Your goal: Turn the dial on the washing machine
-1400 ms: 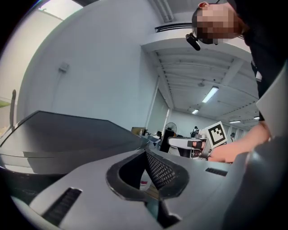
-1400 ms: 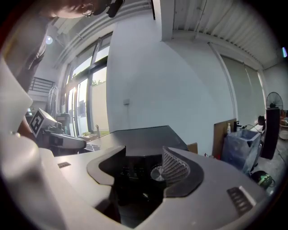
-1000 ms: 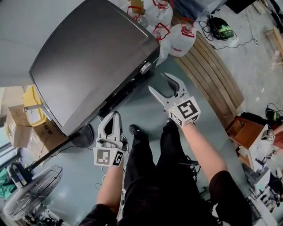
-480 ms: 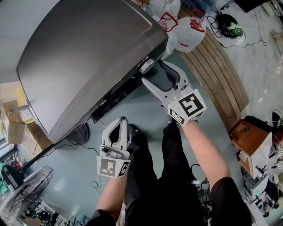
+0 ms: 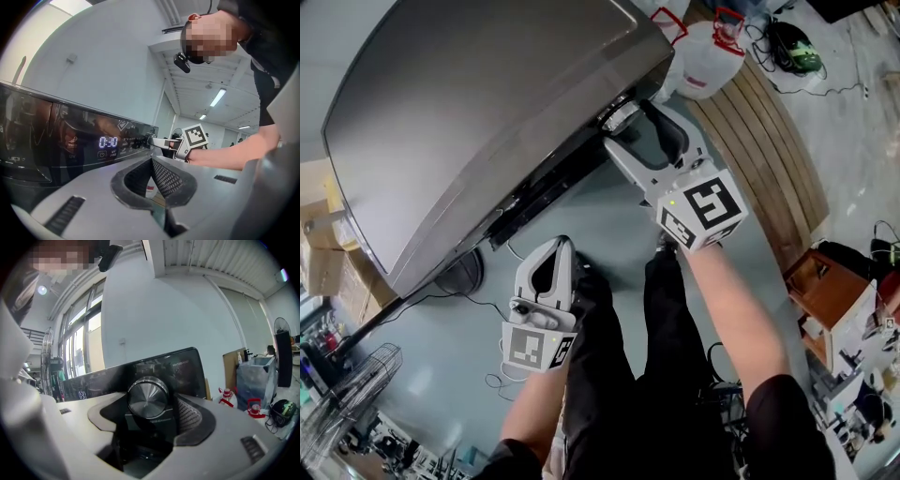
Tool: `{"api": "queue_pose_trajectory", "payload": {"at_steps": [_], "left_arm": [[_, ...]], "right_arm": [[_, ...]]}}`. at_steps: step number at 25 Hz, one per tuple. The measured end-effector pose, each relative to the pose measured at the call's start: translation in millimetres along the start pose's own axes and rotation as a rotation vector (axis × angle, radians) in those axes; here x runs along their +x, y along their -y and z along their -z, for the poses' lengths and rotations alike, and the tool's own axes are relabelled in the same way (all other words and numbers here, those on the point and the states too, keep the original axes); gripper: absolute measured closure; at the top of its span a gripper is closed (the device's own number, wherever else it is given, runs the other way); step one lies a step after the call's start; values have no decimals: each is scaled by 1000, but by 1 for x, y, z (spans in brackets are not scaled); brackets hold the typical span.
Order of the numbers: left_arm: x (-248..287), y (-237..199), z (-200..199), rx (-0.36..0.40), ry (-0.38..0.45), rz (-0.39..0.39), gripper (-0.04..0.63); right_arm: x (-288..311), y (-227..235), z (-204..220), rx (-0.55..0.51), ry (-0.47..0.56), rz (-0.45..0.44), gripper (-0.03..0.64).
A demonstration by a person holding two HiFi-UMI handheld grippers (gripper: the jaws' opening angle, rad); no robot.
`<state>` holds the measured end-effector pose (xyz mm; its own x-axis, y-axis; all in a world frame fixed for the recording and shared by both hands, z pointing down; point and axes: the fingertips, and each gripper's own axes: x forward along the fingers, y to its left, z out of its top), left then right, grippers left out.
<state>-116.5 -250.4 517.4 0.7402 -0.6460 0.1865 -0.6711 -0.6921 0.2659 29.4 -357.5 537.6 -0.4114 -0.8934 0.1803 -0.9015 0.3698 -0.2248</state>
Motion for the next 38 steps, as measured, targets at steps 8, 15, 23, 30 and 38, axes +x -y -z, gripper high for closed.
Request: {"api": "queue_pose_trajectory", "payload": {"at_steps": [8,15,23,30,38], "left_arm": [[-7,-6,3,-7,1,-3,580],[-10,-4,9,-13,0,-9,580],[-12,-19,15,-12,-12,-39,580],[-11,-18,18,-14,-17,-39,580],[-10,-17,20,-10,-21,-36,580]], "right_arm": [[2,-1,2,-34,-6,27,330],[1,-3,2,-159,-37,75,330],[2,-5,5,-267,-91,120,330],[1,-6,6,-306,-97,141,330],[2,-8,5,-403,-99,162,330]]}}
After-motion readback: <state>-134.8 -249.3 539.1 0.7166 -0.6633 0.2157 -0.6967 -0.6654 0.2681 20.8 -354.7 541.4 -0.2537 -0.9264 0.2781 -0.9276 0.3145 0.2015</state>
